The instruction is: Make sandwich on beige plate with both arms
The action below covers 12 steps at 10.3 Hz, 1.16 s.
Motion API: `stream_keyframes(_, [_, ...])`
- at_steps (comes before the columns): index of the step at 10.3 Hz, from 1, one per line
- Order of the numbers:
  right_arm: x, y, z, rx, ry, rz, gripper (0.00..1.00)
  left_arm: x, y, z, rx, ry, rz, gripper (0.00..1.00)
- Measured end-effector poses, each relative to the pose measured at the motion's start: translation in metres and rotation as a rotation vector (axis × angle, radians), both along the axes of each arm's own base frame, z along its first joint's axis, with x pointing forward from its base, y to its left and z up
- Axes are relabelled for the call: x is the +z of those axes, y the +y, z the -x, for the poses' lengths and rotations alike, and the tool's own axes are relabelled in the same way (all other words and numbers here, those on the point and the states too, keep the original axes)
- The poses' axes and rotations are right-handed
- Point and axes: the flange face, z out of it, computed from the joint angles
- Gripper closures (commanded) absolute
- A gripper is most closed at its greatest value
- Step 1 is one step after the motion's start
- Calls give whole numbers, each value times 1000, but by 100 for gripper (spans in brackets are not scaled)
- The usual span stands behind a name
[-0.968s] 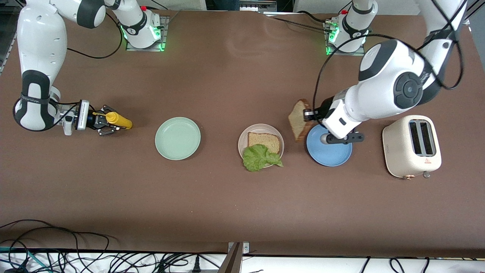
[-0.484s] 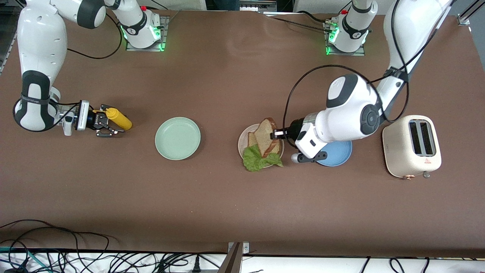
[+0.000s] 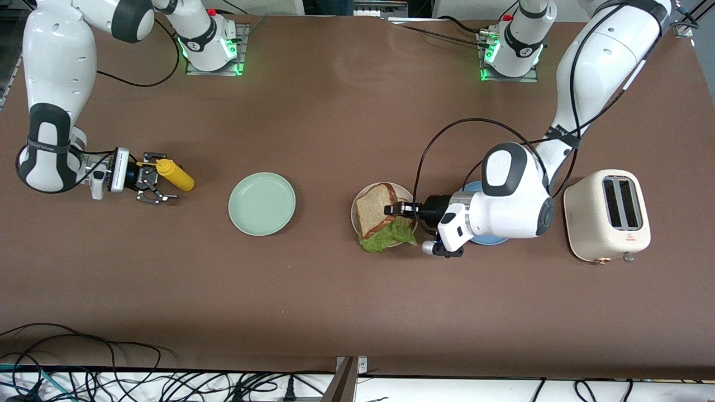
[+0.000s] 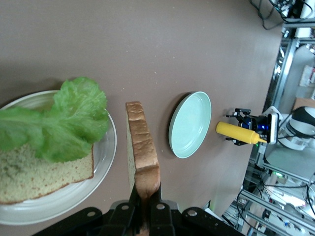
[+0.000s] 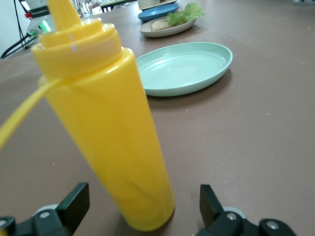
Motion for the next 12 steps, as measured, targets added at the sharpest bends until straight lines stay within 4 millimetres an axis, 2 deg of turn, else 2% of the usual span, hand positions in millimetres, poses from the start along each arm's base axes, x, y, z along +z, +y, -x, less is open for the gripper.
stream_keyframes(2, [13, -26, 0, 2, 10, 15, 1, -19, 3, 0, -51, -39, 18, 100])
stream_keyframes(4, [42, -59, -8, 20, 27, 68, 1, -49, 11, 1, -99, -64, 41, 100])
stream_keyframes(5, [62, -73, -19, 40, 37, 104, 1, -62, 12, 1, -107, -59, 49, 30])
stream_keyframes(6, [83, -80, -33, 64, 50, 143, 1, -69, 13, 2, -110, -53, 52, 0])
stream_keyframes(8, [132, -82, -70, 93, 103, 223, 1, -70, 18, 0, -103, -51, 54, 0])
stream_keyframes(9, [157, -76, -87, 84, 149, 257, 1, -71, 29, -4, -90, -48, 54, 0])
stream_keyframes(10, [182, -65, -103, 67, 204, 288, 1, -73, 45, -8, -86, -49, 47, 0])
stream_keyframes(12, [238, -28, -129, 2, 364, 357, 1, -75, 74, -13, -120, -71, -3, 0])
